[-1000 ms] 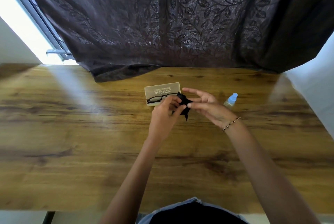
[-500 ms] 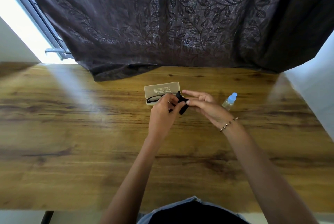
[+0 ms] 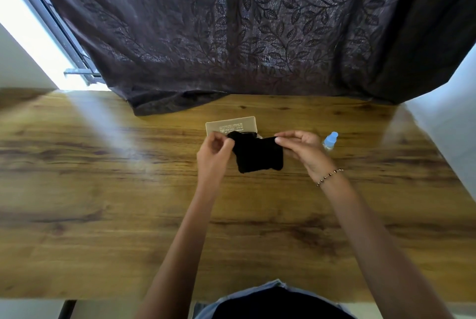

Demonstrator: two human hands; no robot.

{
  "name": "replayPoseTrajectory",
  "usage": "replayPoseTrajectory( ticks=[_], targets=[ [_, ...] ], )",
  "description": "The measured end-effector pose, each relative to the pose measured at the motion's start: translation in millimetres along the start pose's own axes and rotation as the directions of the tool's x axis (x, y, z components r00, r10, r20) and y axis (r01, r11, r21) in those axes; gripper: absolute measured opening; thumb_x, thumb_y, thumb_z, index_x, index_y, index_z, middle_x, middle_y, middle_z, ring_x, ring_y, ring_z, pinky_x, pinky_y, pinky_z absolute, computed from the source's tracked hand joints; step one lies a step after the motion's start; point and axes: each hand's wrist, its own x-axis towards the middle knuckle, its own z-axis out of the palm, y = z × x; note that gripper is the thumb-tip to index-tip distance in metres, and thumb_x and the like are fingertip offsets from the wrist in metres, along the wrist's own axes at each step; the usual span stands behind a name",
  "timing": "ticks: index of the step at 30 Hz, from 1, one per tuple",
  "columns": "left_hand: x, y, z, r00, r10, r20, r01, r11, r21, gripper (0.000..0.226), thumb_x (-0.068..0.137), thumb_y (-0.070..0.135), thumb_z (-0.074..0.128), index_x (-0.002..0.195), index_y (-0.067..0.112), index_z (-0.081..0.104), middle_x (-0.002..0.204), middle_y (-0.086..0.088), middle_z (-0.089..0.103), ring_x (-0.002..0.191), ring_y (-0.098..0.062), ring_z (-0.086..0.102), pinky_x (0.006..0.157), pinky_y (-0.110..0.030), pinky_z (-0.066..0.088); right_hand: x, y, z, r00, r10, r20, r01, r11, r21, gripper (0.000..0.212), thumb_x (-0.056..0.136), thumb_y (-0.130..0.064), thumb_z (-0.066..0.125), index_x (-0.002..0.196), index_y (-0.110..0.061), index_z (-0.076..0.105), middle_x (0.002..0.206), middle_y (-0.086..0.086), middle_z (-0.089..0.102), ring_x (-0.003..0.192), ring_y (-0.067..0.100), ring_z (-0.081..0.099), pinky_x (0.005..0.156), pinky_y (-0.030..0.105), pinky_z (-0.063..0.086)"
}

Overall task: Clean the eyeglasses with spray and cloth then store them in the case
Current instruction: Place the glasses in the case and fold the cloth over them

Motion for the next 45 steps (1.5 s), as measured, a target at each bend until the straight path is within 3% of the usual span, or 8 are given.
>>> replayPoseTrajectory(
  ticks=[4, 12, 16, 22, 29, 34, 40, 45],
  targets=[
    [9.8, -0.6, -19.4, 0.997, -0.071, -0.022, 0.07, 0.997, -0.044, 0.008, 0.085, 0.021, 0.06, 0.08, 0.023, 0.055, 0.081, 0.005, 0.056, 0.076, -0.009, 0.052, 0.073, -0.027, 0.046, 0.6, -0.6, -13.0, 0.996, 0.02, -0.089, -0.013, 0.997, 0.08, 0.016, 0.082, -0.009, 0.072, 0.097, -0.006, 0.071, 0.093, 0.005, 0.075, 0.089, 0.015, 0.071, 0.071, 0.021, 0.057],
    [11.6, 8.9, -25.2, 0.985, 0.059, 0.164, -0.046, 0.996, -0.082, 0.018, 0.089, 0.01, 0.065, 0.105, 0.017, 0.065, 0.103, 0.001, 0.07, 0.092, -0.007, 0.065, 0.071, -0.017, 0.052, 2.2, -10.1, -0.8, 0.995, -0.005, -0.101, 0.01, 0.999, 0.043, 0.011, 0.086, -0.012, 0.068, 0.096, -0.013, 0.066, 0.091, 0.003, 0.073, 0.083, 0.014, 0.071, 0.066, 0.026, 0.057],
    [7.9, 9.8, -10.5, 0.988, 0.133, 0.073, -0.137, 0.989, 0.06, 0.027, 0.087, 0.004, 0.065, 0.111, 0.019, 0.066, 0.097, 0.005, 0.07, 0.086, -0.001, 0.066, 0.071, -0.015, 0.052, 2.0, -11.8, 13.6, 0.918, -0.279, -0.28, 0.153, 0.904, -0.4, 0.008, 0.083, -0.016, 0.071, 0.087, -0.019, 0.066, 0.08, -0.001, 0.072, 0.075, 0.007, 0.068, 0.064, 0.023, 0.055],
    [-11.3, 9.2, 25.0, 0.967, 0.255, 0.02, -0.255, 0.959, 0.125, 0.038, 0.089, 0.003, 0.062, 0.119, 0.026, 0.06, 0.087, 0.019, 0.066, 0.082, 0.008, 0.065, 0.066, -0.008, 0.05, -0.4, -14.4, 44.8, 0.884, -0.454, -0.113, 0.301, 0.736, -0.607, 0.005, 0.083, -0.013, 0.07, 0.086, -0.013, 0.073, 0.078, -0.006, 0.07, 0.071, -0.001, 0.063, 0.063, 0.008, 0.049],
    [-16.6, 13.8, 26.8, 0.944, 0.325, -0.06, -0.31, 0.934, 0.178, 0.033, 0.092, 0.008, 0.056, 0.118, 0.029, 0.055, 0.098, 0.01, 0.066, 0.082, -0.002, 0.065, 0.065, -0.015, 0.054, 0.2, -10.9, 44.6, 0.919, -0.383, -0.099, 0.281, 0.808, -0.517, 0.006, 0.085, -0.016, 0.068, 0.087, -0.018, 0.072, 0.081, -0.009, 0.069, 0.071, -0.009, 0.061, 0.063, 0.004, 0.046],
    [0.2, 11.3, 2.3, 0.97, 0.17, -0.172, -0.175, 0.985, -0.013, 0.026, 0.091, 0.003, 0.048, 0.106, 0.023, 0.053, 0.094, 0.014, 0.056, 0.079, 0.008, 0.056, 0.066, -0.011, 0.046, 0.6, -19.3, 20.9, 0.977, -0.19, -0.099, 0.18, 0.978, -0.102, 0.011, 0.085, -0.012, 0.069, 0.091, -0.021, 0.07, 0.099, 0.003, 0.067, 0.094, 0.014, 0.067, 0.078, 0.026, 0.057],
    [9.6, 13.4, -11.2, 0.965, 0.188, -0.182, -0.199, 0.979, -0.042, 0.018, 0.097, 0.009, 0.047, 0.11, 0.02, 0.051, 0.096, 0.017, 0.054, 0.082, 0.012, 0.053, 0.072, -0.006, 0.043, 0.6, -25.7, 15.4, 0.993, -0.117, 0.019, 0.115, 0.989, 0.092, 0.028, 0.079, -0.007, 0.074, 0.102, -0.021, 0.069, 0.097, -0.002, 0.071, 0.093, 0.011, 0.068, 0.075, 0.026, 0.055],
    [8.3, 16.2, -16.8, 0.983, 0.13, -0.129, -0.133, 0.991, -0.015, 0.023, 0.097, 0.005, 0.044, 0.095, 0.02, 0.062, 0.1, 0.018, 0.061, 0.096, -0.005, 0.058, 0.083, -0.038, 0.052, 0.5, -21.4, 18.0, 0.984, -0.174, -0.049, 0.166, 0.978, -0.125, 0.021, 0.081, -0.015, 0.074, 0.09, -0.031, 0.064, 0.088, 0.001, 0.075, 0.093, 0.019, 0.069, 0.088, 0.036, 0.052]
  ],
)
